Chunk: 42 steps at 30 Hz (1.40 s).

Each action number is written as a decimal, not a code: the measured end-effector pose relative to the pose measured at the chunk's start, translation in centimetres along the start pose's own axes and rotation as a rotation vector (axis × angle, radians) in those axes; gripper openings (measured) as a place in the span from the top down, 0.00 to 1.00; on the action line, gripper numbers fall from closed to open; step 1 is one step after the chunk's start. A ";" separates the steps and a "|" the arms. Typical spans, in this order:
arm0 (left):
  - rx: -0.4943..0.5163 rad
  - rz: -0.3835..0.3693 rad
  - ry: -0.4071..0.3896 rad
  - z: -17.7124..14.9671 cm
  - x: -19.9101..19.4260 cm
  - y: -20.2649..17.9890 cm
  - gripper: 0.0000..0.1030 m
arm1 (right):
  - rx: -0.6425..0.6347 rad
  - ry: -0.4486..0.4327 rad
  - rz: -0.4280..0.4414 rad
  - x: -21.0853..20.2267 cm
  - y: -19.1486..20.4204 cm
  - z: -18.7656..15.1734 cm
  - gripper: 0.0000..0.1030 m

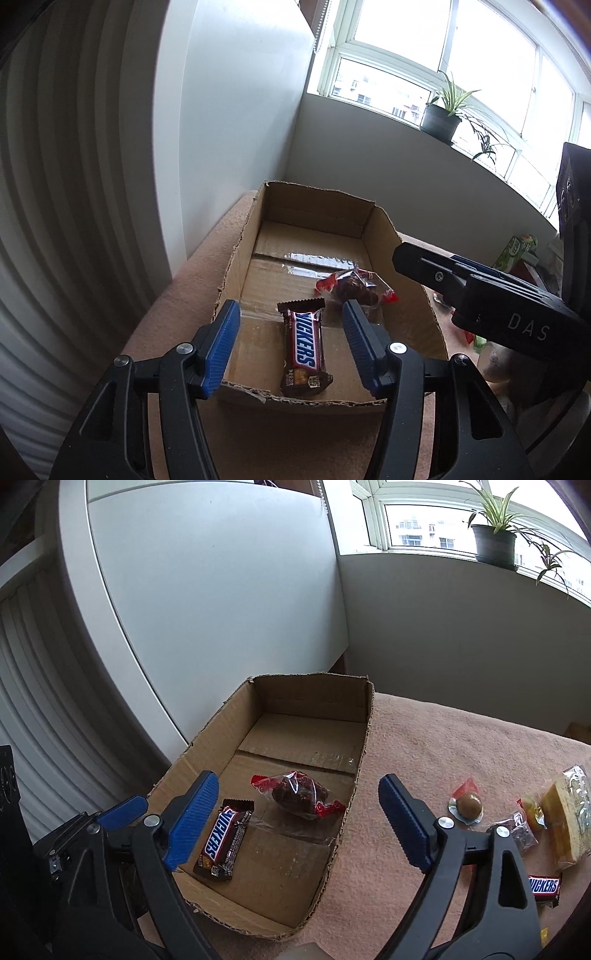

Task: Organize snacks
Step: 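Open both tools over the box and pull them back to the table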

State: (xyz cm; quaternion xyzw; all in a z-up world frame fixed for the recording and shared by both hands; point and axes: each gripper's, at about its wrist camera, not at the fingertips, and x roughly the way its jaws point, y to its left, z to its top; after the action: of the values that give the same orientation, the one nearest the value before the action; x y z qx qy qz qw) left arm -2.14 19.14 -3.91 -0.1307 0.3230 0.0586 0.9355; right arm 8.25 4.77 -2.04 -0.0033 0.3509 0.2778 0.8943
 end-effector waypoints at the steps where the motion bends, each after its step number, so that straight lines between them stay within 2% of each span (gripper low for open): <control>1: -0.002 0.000 -0.001 0.0 0.0 0.1 0.45 | 0.001 -0.001 -0.003 -0.3 -0.1 -0.1 0.12; 15: 0.030 -0.043 -0.020 0.0 -0.8 -2.3 0.45 | -0.001 -0.028 -0.068 -4.3 -4.0 -1.2 0.12; 26: 0.138 -0.140 0.003 -1.7 -1.7 -7.5 0.45 | -0.006 -0.028 -0.225 -10.8 -11.1 -5.7 0.12; 33: 0.239 -0.238 0.067 -3.6 -1.7 -12.5 0.40 | 0.032 0.023 -0.252 -12.2 -15.5 -8.4 0.12; 36: 0.292 -0.319 0.114 -5.1 -1.5 -14.5 0.31 | 0.022 0.041 -0.267 -12.5 -16.4 -9.5 0.12; 38: 0.324 -0.369 0.157 -6.2 -1.1 -15.6 0.29 | 0.017 0.056 -0.274 -12.7 -17.0 -10.5 0.12; 42: 0.382 -0.400 0.221 -8.2 -0.6 -17.1 0.29 | 0.044 0.103 -0.238 -12.8 -18.3 -12.7 0.12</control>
State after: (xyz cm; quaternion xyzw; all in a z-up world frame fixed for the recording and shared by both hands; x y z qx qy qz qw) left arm -4.16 0.39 -6.19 -0.0188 0.3959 -0.2031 0.8954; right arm 1.80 -19.55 -6.99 -0.0394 0.3997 0.1615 0.9015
